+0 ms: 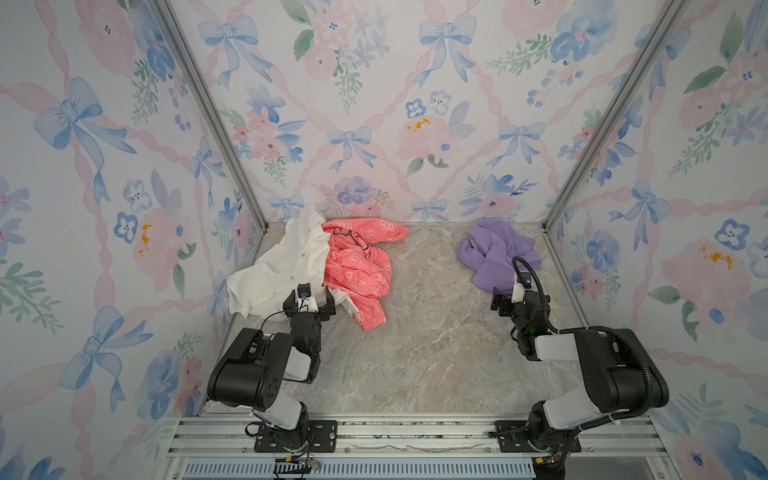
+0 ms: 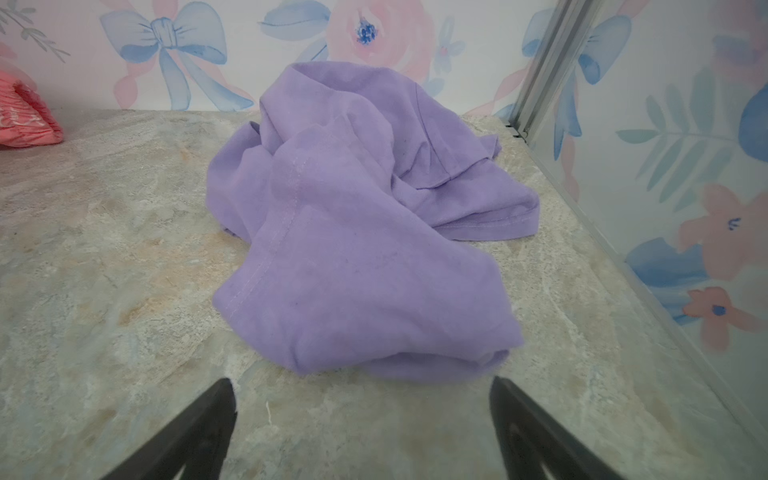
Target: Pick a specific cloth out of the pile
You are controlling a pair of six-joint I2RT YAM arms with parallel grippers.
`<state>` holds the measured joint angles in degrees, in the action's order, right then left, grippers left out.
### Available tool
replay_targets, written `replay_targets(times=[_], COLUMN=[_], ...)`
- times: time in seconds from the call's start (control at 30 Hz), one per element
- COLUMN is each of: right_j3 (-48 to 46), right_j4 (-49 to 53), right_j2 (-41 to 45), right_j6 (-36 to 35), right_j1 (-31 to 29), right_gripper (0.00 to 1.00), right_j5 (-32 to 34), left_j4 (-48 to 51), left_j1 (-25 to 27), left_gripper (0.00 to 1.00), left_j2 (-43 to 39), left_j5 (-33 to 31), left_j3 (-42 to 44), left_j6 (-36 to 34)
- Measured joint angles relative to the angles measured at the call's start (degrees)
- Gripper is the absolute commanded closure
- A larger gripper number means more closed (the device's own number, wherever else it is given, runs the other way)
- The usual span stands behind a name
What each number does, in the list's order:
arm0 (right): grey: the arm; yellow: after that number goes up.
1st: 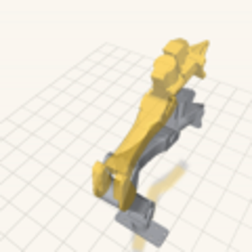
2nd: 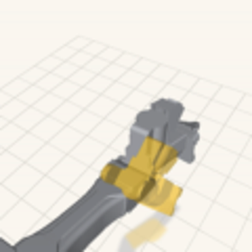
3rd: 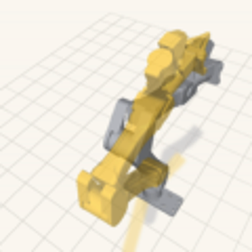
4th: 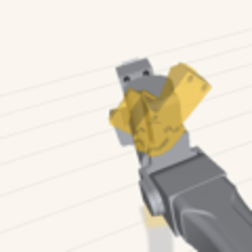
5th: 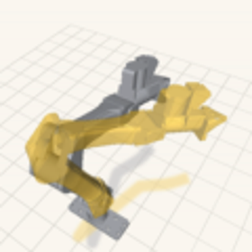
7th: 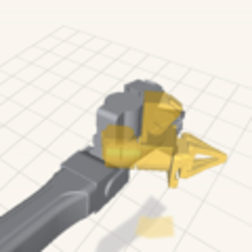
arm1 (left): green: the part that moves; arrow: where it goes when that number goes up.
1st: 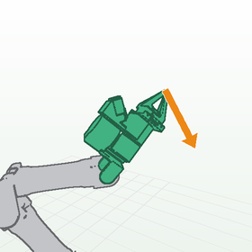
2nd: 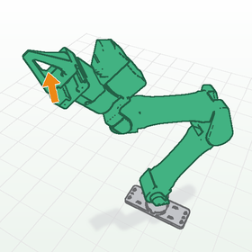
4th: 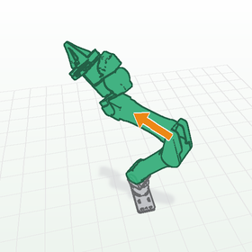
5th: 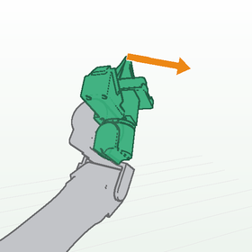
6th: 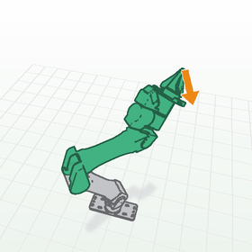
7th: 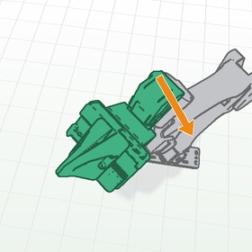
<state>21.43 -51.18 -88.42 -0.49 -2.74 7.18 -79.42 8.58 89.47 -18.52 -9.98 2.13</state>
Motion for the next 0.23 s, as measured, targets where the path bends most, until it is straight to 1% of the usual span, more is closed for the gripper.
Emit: replay_targets(times=[0.23], right_j3=[0.0], right_j4=[0.02], right_j2=[0.0], right_j6=[0.0], right_j1=[0.0], right_gripper=[0.03], right_j5=[0.17], left_j4=[0.55], left_j1=[-1.16], left_gripper=[0.02], left_j2=[0.0], left_j5=[1.86], left_j3=[-0.02], left_j6=[0.48])
